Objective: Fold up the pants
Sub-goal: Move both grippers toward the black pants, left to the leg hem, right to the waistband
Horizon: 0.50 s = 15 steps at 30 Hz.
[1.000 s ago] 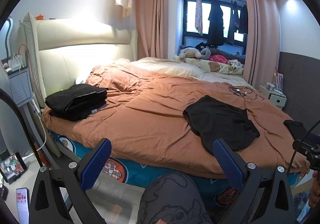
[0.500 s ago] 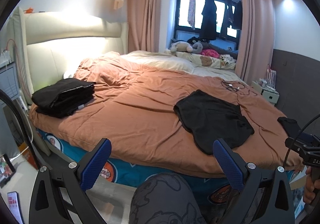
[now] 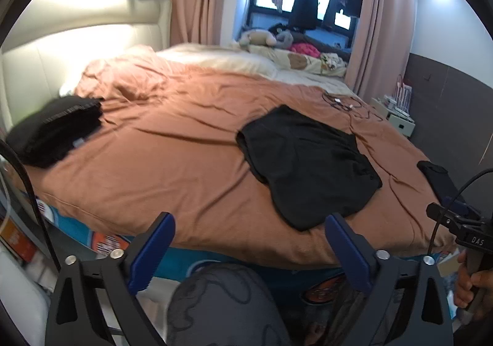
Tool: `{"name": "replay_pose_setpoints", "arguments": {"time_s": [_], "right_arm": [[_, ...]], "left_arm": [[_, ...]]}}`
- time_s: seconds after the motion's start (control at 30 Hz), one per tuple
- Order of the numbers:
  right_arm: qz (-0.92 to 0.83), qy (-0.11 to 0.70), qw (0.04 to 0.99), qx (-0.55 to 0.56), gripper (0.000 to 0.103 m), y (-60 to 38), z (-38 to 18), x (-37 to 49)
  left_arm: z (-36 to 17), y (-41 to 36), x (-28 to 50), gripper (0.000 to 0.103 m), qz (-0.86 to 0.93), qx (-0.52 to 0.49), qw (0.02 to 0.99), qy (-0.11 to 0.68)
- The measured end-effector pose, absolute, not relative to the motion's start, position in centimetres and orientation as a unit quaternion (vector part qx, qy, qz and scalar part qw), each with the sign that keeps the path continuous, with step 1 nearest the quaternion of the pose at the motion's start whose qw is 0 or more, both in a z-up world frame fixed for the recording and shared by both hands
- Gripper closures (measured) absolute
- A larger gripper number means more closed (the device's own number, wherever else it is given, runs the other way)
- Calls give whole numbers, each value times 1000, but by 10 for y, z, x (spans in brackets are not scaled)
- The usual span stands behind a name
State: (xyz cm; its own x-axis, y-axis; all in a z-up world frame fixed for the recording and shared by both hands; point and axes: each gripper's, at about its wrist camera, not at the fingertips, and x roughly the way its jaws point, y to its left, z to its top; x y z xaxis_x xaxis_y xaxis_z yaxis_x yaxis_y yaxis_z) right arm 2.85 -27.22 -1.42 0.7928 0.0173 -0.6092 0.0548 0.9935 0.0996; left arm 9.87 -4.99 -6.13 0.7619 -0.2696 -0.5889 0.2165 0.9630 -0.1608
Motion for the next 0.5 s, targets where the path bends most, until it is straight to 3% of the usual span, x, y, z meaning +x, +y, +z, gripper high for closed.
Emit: {"name": "replay_pose_setpoints", "arguments": {"time_s": [0.5], "right_arm": [[-6,347,932,106,0,-308,-30,71]], "left_arm": [[-101,-83,163,31,-162,-72,899,400]]}}
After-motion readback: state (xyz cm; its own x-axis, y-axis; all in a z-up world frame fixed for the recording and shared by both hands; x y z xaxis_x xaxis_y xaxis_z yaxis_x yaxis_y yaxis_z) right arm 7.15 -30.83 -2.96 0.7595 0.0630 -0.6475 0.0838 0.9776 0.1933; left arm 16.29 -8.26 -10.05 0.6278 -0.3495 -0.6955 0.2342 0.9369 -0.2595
